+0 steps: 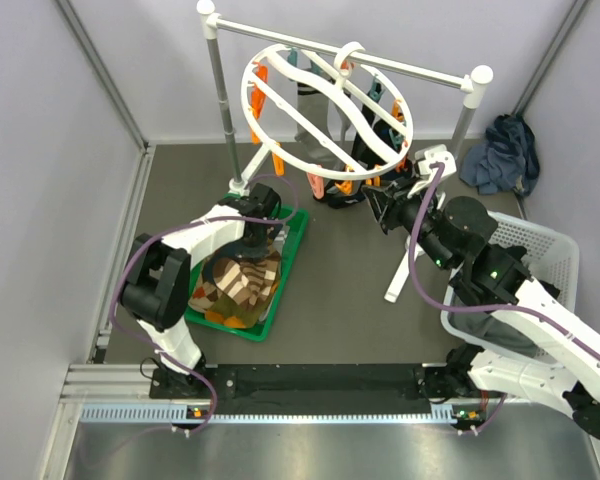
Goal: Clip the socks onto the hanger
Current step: Pick up the sock from the bin.
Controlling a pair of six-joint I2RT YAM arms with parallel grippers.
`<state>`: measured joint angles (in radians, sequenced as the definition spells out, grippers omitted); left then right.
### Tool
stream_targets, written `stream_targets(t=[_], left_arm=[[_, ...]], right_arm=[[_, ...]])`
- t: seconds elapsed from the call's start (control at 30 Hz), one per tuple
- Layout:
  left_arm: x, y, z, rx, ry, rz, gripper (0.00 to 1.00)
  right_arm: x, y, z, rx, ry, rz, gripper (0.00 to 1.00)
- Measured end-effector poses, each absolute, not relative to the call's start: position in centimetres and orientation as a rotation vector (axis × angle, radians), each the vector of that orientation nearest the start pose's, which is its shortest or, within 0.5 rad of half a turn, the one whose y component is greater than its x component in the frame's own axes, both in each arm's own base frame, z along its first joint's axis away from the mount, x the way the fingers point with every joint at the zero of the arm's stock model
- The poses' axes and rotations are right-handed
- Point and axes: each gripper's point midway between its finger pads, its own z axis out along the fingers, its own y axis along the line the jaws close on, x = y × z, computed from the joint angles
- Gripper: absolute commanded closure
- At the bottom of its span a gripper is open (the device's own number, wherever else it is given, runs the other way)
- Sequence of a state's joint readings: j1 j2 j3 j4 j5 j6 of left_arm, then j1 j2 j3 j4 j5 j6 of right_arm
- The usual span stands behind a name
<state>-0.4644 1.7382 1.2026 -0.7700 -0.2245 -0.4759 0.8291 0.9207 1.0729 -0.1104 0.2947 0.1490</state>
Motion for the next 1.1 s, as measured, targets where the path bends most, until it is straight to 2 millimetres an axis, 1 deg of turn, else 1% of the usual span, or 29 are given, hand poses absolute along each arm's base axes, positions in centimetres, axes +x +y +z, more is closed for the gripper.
stream_targets(t=[0.1, 0.17, 0.27, 0.4, 0.47, 0.6, 0.63, 0.7, 0.77, 0.87, 0.9, 0.97, 1.03, 1.1], left_arm=[[30.9, -13.2, 5.3, -0.057, 2.795, 0.107, 1.00], [31.0, -13.2, 5.9, -0.057, 2.777, 0.094, 1.00], [31.1, -13.2, 8.1, -0.065, 2.713, 0.046, 1.00], [31.2, -13.3, 11.9, -0.081, 2.595, -0.037, 1.00], [31.4, -13.4, 13.1, -0.090, 2.553, -0.066, 1.00], [31.7, -13.8, 13.8, -0.096, 2.501, -0.116, 1.00], [31.4, -13.9, 14.0, -0.093, 2.485, -0.142, 1.00], [30.9, -13.9, 14.9, -0.086, 2.437, -0.195, 1.00], [30.2, -14.3, 16.9, -0.063, 2.351, -0.282, 1.00], [29.6, -15.2, 21.4, -0.015, 2.161, -0.444, 1.00], [29.3, -15.7, 23.4, 0.005, 2.075, -0.507, 1.00], [28.6, -16.5, 26.4, 0.049, 1.947, -0.606, 1.00], [28.2, -17.3, 28.7, 0.087, 1.850, -0.678, 1.00], [27.9, -18.1, 30.2, 0.126, 1.783, -0.732, 1.00]], right_arm=[[26.2, 21.9, 38.9, -0.289, 1.530, 0.552, 1.00], [26.2, 21.9, 38.9, -0.289, 1.530, 0.552, 1.00], [26.2, 21.9, 38.9, -0.289, 1.530, 0.552, 1.00], [26.2, 21.9, 38.9, -0.289, 1.529, 0.552, 1.00], [26.2, 21.9, 38.9, -0.289, 1.529, 0.553, 1.00], [26.2, 21.9, 38.9, -0.289, 1.530, 0.553, 1.00], [26.2, 21.9, 38.9, -0.289, 1.530, 0.553, 1.00], [26.1, 22.0, 38.9, -0.291, 1.529, 0.556, 1.00], [26.1, 22.0, 38.9, -0.293, 1.529, 0.559, 1.00], [26.0, 22.2, 39.0, -0.296, 1.527, 0.569, 1.00], [26.0, 22.2, 39.0, -0.295, 1.527, 0.574, 1.00], [25.9, 22.3, 39.0, -0.298, 1.527, 0.584, 1.00], [25.8, 22.5, 39.0, -0.299, 1.528, 0.596, 1.00], [25.7, 22.7, 39.0, -0.298, 1.530, 0.610, 1.00]])
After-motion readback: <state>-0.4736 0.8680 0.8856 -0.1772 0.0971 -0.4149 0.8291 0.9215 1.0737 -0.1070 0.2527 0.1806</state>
